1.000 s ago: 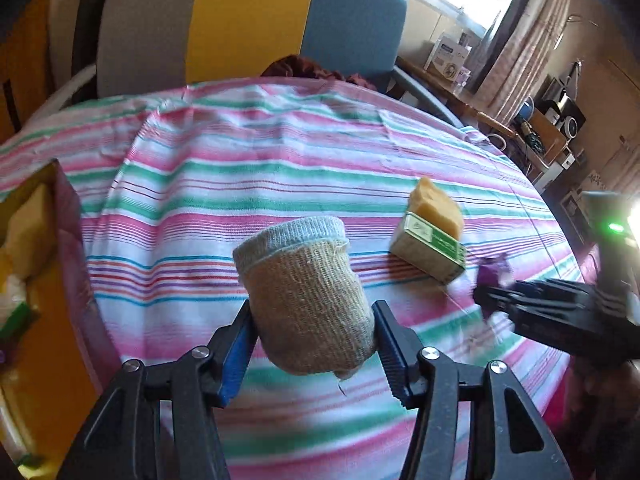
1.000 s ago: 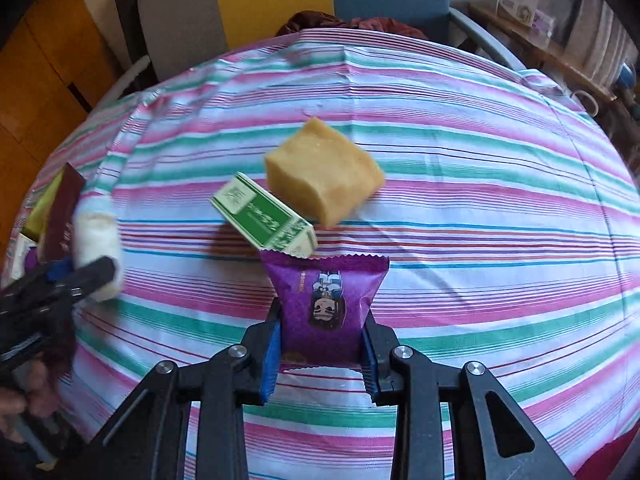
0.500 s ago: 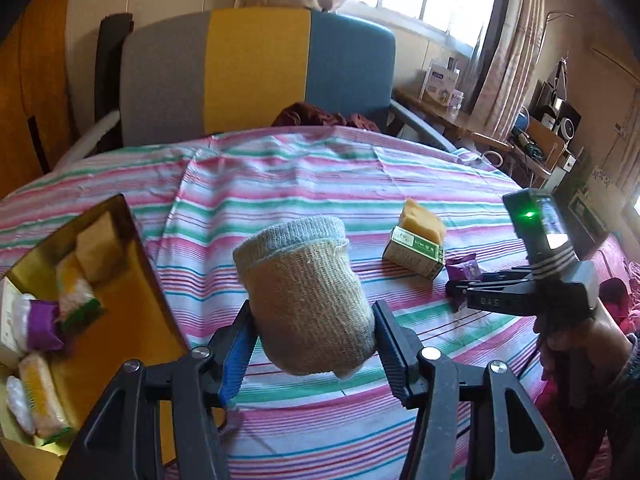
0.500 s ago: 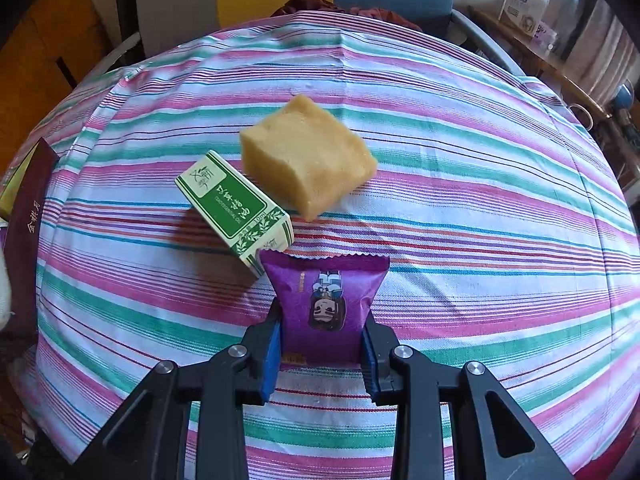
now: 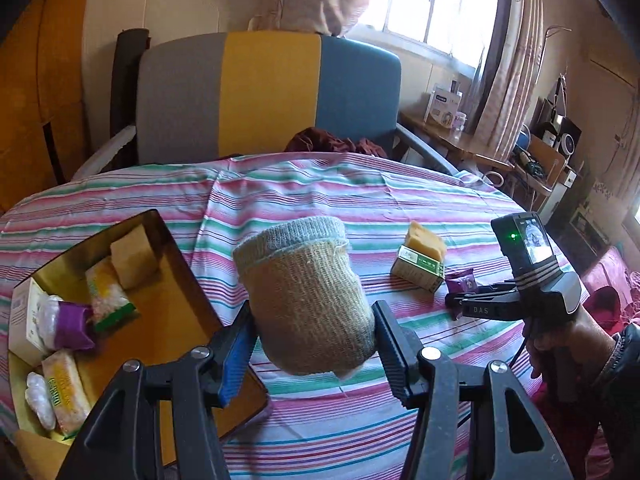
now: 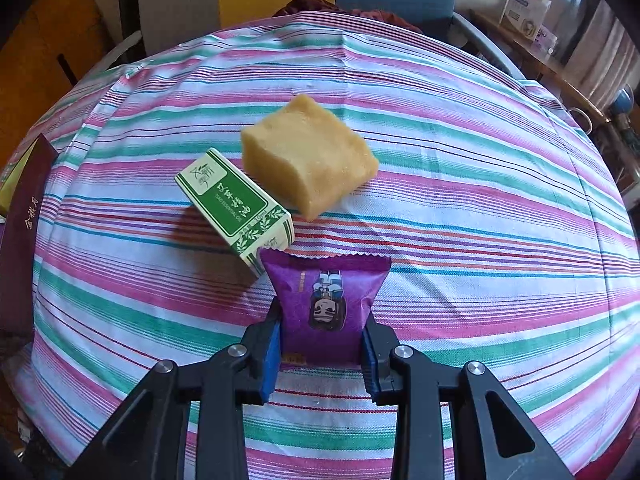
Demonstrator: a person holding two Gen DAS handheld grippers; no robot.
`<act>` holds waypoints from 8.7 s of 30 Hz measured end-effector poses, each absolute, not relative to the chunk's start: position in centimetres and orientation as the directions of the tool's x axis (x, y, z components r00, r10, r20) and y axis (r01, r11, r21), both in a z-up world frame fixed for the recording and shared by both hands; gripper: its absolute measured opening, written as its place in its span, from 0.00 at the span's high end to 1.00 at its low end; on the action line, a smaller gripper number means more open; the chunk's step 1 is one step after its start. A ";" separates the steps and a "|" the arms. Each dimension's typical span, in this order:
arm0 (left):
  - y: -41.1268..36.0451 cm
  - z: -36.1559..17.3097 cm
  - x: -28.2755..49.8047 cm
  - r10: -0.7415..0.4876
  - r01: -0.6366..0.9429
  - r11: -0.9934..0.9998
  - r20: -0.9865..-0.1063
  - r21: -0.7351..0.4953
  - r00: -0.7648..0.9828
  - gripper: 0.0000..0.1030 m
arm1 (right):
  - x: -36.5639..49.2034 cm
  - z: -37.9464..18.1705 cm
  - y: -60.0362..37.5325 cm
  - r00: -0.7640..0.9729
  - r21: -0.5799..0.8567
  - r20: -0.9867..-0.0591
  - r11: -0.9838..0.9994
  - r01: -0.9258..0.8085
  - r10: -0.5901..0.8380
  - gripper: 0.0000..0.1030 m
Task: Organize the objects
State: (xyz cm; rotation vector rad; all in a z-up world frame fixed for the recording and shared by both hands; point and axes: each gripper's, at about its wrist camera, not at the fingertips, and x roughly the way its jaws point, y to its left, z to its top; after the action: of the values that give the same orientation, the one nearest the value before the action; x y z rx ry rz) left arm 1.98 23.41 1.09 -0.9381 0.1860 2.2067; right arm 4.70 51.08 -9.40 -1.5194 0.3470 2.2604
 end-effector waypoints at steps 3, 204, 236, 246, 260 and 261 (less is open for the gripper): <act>22.8 1.1 1.8 0.561 -0.662 -0.736 -0.674 -0.141 -0.480 0.44 | 4.5 -9.5 51.1 -0.334 -0.017 -0.924 -0.893 -0.450 0.186 0.67; 41.9 -6.8 -1.7 0.497 -0.641 -0.691 -0.864 -0.335 -0.084 0.32 | 7.4 -4.7 60.0 -0.610 0.461 -0.775 -0.512 -0.725 0.165 0.20; 43.5 -7.6 -3.3 0.466 -0.780 -0.587 -0.878 -0.217 -0.106 0.58 | 5.5 -5.5 59.1 -0.553 0.370 -0.814 -0.574 -0.730 0.179 0.20; 40.8 -8.2 -2.5 0.505 -0.775 -0.584 -0.855 -0.240 -0.116 0.68 | 5.1 -5.0 58.6 -0.573 0.376 -0.800 -0.596 -0.709 0.177 0.20; 32.8 -8.0 -1.3 0.548 -0.754 -0.595 -0.826 -0.278 -0.128 0.68 | -2.3 -5.2 52.5 -0.429 -0.032 -0.877 -0.917 -0.398 0.217 0.02; 32.7 -8.0 -1.4 0.551 -0.751 -0.597 -0.825 -0.282 -0.128 0.68 | -2.7 -5.3 52.5 -0.418 -0.051 -0.881 -0.924 -0.380 0.221 0.02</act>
State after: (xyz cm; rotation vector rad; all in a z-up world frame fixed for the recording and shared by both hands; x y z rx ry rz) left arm -1.35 32.72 -8.00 -1.2304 0.2518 1.8500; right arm -2.70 52.52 -5.32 -1.4390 0.2211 2.3697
